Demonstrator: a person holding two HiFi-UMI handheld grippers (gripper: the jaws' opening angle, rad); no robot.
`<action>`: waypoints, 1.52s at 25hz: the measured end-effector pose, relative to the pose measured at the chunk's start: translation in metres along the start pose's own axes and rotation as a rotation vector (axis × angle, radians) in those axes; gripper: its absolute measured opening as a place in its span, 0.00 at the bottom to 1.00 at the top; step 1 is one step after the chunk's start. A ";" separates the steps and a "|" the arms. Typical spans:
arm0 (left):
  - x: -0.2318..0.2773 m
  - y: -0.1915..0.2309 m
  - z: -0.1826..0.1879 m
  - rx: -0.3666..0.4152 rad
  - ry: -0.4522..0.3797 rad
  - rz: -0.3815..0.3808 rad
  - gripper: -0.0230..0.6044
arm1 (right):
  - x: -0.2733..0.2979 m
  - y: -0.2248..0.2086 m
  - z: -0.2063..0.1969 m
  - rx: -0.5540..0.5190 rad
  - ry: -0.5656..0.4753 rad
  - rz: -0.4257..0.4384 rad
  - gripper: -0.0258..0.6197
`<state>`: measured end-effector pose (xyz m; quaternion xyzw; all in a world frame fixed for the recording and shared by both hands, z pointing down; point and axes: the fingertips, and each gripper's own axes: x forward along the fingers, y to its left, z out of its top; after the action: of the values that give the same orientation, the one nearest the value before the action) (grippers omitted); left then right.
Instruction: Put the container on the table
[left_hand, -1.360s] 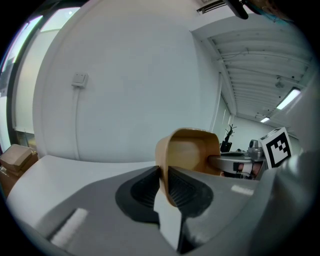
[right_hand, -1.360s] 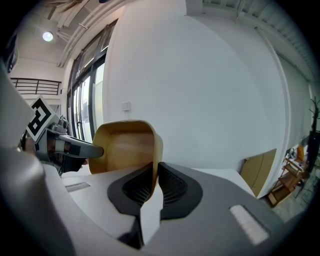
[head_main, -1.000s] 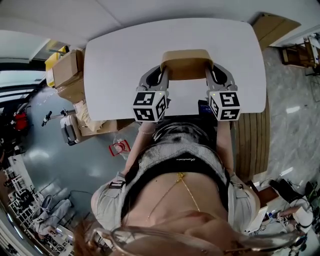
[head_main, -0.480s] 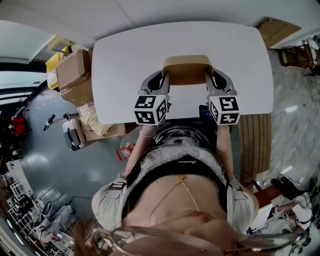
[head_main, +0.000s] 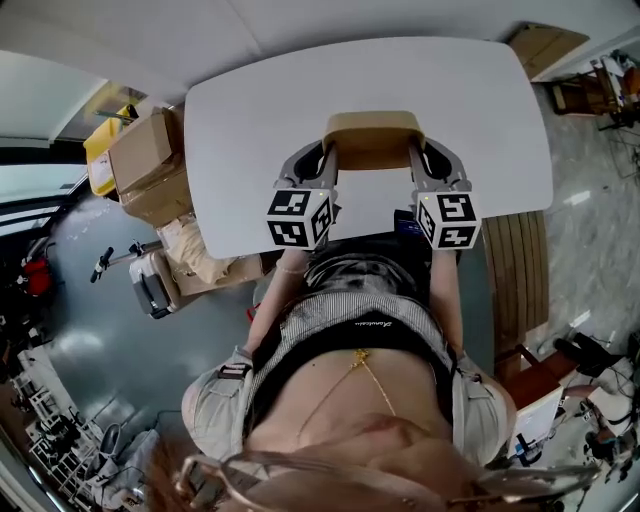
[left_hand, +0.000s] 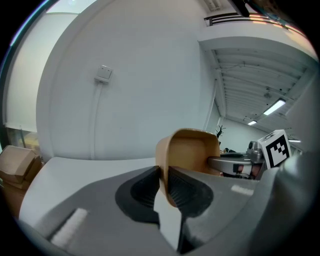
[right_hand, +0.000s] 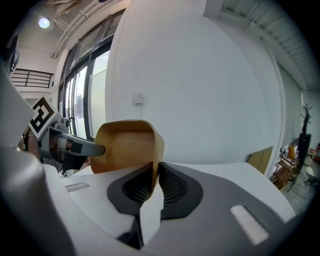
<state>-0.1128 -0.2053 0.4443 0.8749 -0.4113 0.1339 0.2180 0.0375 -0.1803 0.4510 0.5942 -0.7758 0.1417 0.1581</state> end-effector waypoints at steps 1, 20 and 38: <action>-0.002 0.001 -0.001 0.004 0.001 -0.006 0.09 | -0.001 0.002 -0.001 0.003 0.000 -0.005 0.12; 0.010 -0.003 -0.002 -0.002 0.015 -0.046 0.10 | 0.003 -0.008 0.000 -0.021 0.011 -0.014 0.12; 0.039 -0.037 -0.005 -0.052 0.009 0.048 0.10 | 0.008 -0.057 -0.005 -0.038 0.039 0.087 0.12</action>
<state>-0.0600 -0.2076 0.4543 0.8582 -0.4346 0.1324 0.2390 0.0908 -0.1998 0.4613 0.5539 -0.8002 0.1452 0.1783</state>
